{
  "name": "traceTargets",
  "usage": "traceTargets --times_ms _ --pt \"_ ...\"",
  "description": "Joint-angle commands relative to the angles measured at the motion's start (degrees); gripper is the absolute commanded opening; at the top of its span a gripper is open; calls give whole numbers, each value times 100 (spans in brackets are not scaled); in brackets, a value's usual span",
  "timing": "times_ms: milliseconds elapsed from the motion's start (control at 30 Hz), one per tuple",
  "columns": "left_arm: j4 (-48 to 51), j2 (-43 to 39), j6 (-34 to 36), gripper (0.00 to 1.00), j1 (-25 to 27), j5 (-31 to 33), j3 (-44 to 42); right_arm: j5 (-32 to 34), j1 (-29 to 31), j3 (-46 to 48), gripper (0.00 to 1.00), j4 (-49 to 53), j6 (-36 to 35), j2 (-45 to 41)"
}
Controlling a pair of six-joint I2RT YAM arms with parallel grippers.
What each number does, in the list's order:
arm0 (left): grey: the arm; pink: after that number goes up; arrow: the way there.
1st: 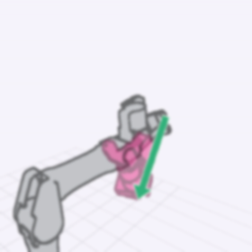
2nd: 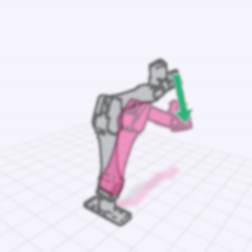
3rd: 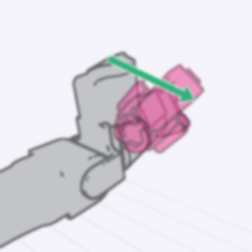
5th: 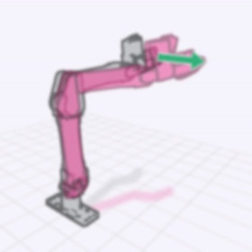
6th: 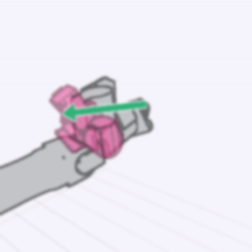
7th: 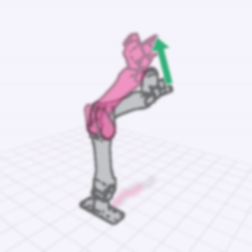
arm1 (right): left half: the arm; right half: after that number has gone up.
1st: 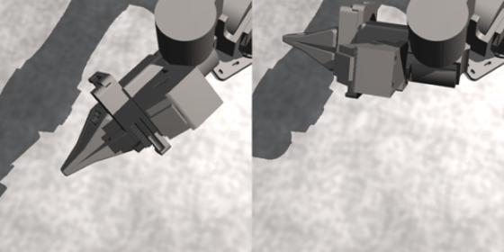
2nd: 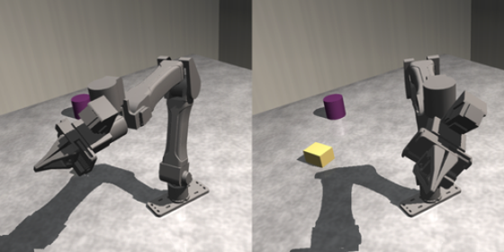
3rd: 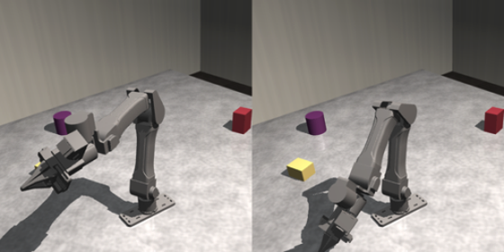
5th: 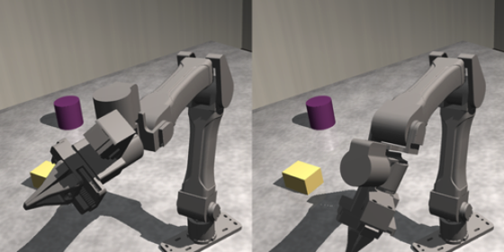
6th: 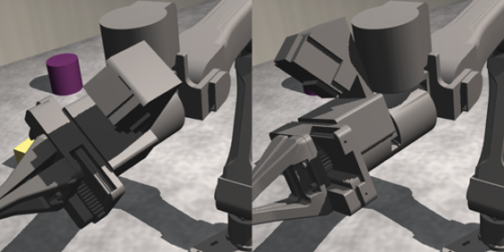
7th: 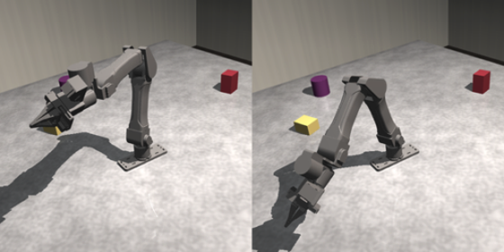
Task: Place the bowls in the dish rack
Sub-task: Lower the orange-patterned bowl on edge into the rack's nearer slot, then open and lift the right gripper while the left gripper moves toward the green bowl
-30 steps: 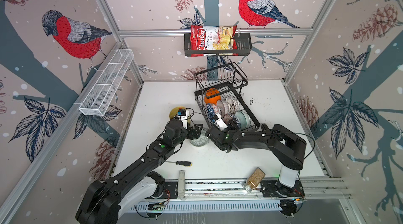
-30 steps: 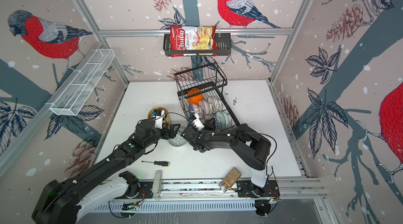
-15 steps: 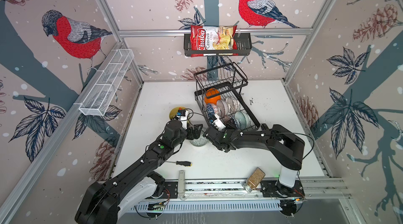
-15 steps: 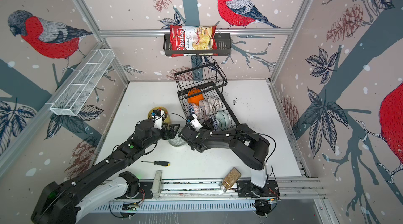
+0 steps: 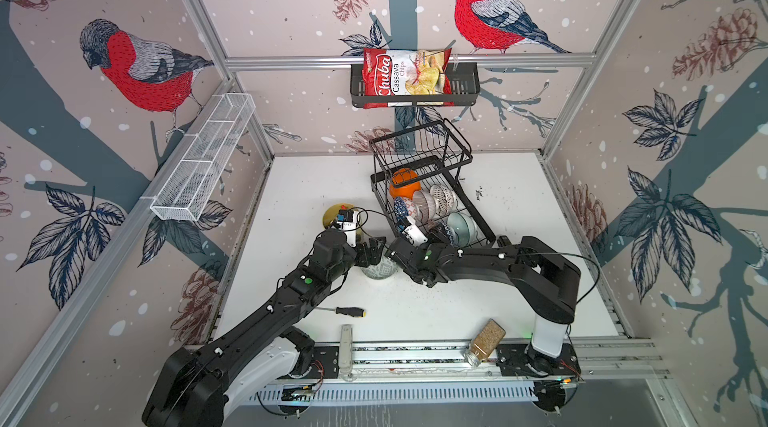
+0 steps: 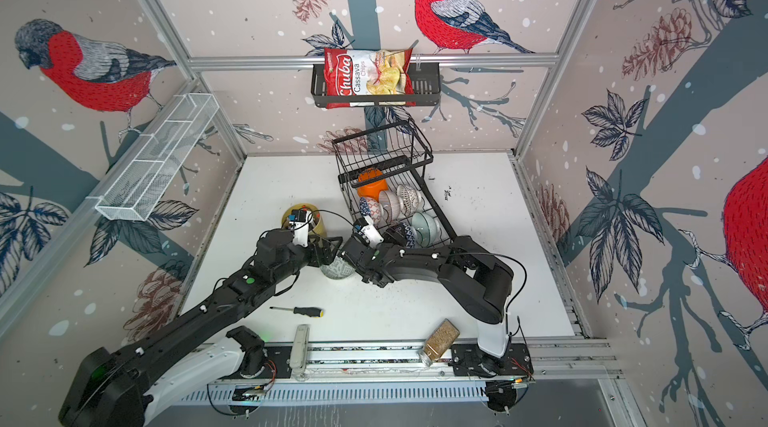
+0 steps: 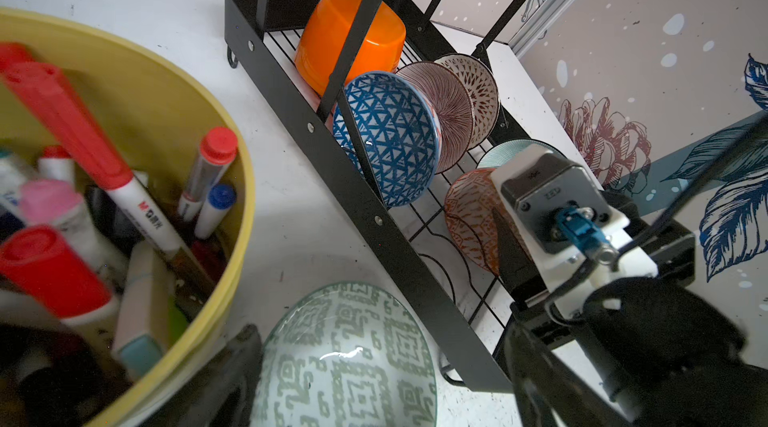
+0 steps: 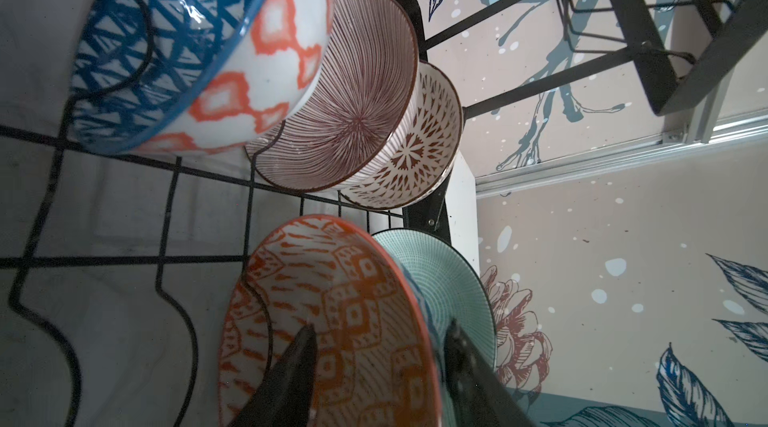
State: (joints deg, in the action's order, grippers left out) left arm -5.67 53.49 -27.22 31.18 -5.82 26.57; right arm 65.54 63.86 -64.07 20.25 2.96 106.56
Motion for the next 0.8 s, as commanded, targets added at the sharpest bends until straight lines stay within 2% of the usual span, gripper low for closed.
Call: traceTargets --times_ms 0,167,467,767 --pt "-41 -23 -51 91 -11 95 28 -111 -35 -52 59 11 118 -62" --pt "72 -2 -68 91 -10 182 67 -103 -40 -78 69 -48 121 -77" --pt "295 108 -115 91 -14 219 122 -130 -49 -215 81 -16 248 -136" --pt "750 235 -156 91 -11 192 347 -437 -144 -232 85 -14 605 -737"
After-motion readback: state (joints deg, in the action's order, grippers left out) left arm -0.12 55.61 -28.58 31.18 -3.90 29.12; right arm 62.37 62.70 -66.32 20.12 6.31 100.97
